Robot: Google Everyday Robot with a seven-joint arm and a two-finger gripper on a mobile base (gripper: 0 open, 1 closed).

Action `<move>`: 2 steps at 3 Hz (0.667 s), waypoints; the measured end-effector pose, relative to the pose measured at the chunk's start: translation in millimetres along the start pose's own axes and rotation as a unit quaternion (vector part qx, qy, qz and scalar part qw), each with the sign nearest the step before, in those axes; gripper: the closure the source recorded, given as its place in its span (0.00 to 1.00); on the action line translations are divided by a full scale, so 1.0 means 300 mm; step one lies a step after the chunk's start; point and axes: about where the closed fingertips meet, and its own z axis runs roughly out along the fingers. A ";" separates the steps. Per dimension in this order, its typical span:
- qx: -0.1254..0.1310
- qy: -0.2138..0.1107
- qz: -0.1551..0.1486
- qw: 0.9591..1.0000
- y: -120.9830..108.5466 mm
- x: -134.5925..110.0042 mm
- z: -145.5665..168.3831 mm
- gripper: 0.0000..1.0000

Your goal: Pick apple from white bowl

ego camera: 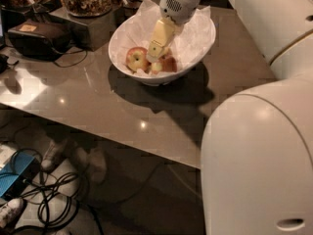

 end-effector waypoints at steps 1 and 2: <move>-0.016 0.002 0.030 0.999 -0.002 0.053 0.026 0.07; -0.028 0.008 0.050 0.998 -0.001 0.077 0.048 0.06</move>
Offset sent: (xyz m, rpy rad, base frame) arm -0.0431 -0.0387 -0.0257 -0.0363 0.2301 -0.0912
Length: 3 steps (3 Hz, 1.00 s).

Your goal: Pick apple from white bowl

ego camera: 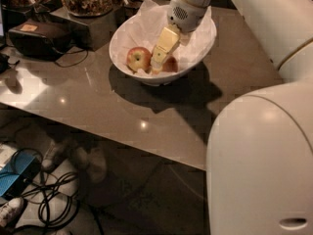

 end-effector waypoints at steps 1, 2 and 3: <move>-0.010 0.004 0.007 1.000 0.003 0.003 0.020 0.09; -0.015 0.004 0.010 1.000 0.006 0.000 0.031 0.16; -0.015 0.004 0.010 1.000 0.004 -0.003 0.033 0.18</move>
Offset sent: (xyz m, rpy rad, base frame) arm -0.0335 -0.0135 -0.0064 -0.0437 0.1586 0.0207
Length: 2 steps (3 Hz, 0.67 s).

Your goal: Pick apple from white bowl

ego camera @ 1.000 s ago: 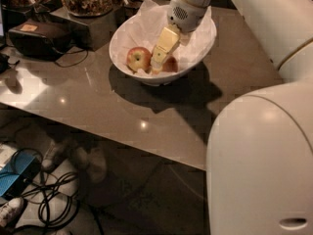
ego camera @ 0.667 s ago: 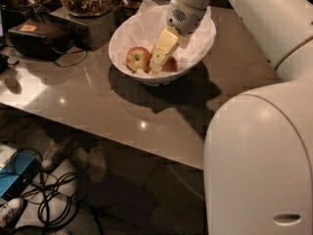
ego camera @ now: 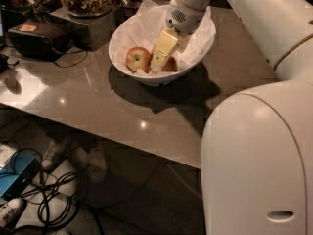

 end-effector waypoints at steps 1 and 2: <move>0.001 0.001 0.000 1.000 -0.004 -0.004 0.002 0.18; 0.002 0.004 -0.008 1.000 -0.004 -0.015 0.009 0.17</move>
Offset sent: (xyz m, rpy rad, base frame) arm -0.0241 -0.0108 0.0025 -0.0688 0.0920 0.0653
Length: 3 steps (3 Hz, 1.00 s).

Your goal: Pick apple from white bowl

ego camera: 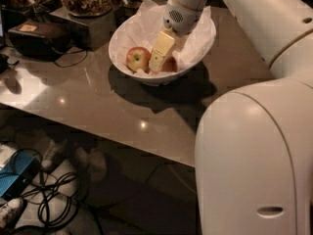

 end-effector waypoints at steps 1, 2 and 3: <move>-0.001 0.003 -0.006 1.000 0.000 -0.008 0.012 0.19; -0.004 0.006 -0.006 1.000 -0.002 -0.005 0.028 0.22; -0.010 0.007 -0.004 1.000 -0.006 0.004 0.043 0.23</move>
Offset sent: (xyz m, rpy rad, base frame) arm -0.0267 -0.0133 -0.0079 -0.0559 0.1140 0.0477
